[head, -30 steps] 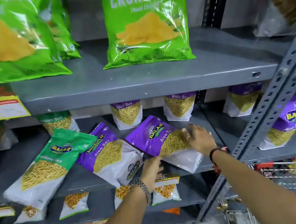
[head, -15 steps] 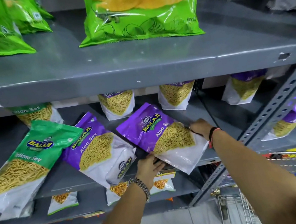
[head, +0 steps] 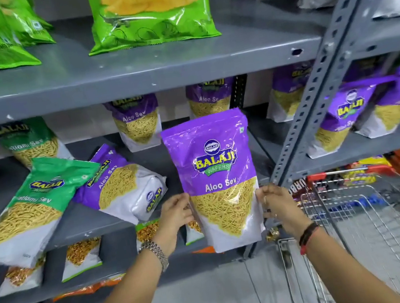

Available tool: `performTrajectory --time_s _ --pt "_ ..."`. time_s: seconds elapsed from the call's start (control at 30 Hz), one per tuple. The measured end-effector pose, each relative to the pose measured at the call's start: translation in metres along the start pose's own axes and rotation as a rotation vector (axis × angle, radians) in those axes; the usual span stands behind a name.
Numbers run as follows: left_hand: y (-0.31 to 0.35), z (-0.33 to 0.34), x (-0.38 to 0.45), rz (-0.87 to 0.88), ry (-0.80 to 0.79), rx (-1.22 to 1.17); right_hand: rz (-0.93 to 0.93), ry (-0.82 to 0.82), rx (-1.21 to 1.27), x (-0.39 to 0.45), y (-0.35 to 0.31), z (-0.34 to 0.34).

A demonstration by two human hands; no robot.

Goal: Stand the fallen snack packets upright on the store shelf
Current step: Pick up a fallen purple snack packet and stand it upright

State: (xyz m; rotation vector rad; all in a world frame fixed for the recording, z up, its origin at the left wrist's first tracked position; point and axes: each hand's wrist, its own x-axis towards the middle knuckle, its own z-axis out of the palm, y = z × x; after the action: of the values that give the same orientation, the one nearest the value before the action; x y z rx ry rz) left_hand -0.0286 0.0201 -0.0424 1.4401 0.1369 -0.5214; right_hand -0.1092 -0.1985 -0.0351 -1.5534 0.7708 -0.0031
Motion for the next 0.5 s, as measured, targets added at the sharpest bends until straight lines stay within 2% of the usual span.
performTrajectory --time_s 0.13,0.37,0.5 --pt "0.017 0.008 -0.017 0.119 -0.080 0.085 -0.047 0.038 0.070 -0.025 0.002 -0.016" --pt "0.045 0.024 -0.016 0.218 -0.244 0.123 -0.112 0.107 0.122 -0.038 -0.010 -0.041" --pt "0.044 0.025 0.003 0.199 -0.222 0.173 -0.113 0.111 0.116 -0.019 -0.010 -0.033"
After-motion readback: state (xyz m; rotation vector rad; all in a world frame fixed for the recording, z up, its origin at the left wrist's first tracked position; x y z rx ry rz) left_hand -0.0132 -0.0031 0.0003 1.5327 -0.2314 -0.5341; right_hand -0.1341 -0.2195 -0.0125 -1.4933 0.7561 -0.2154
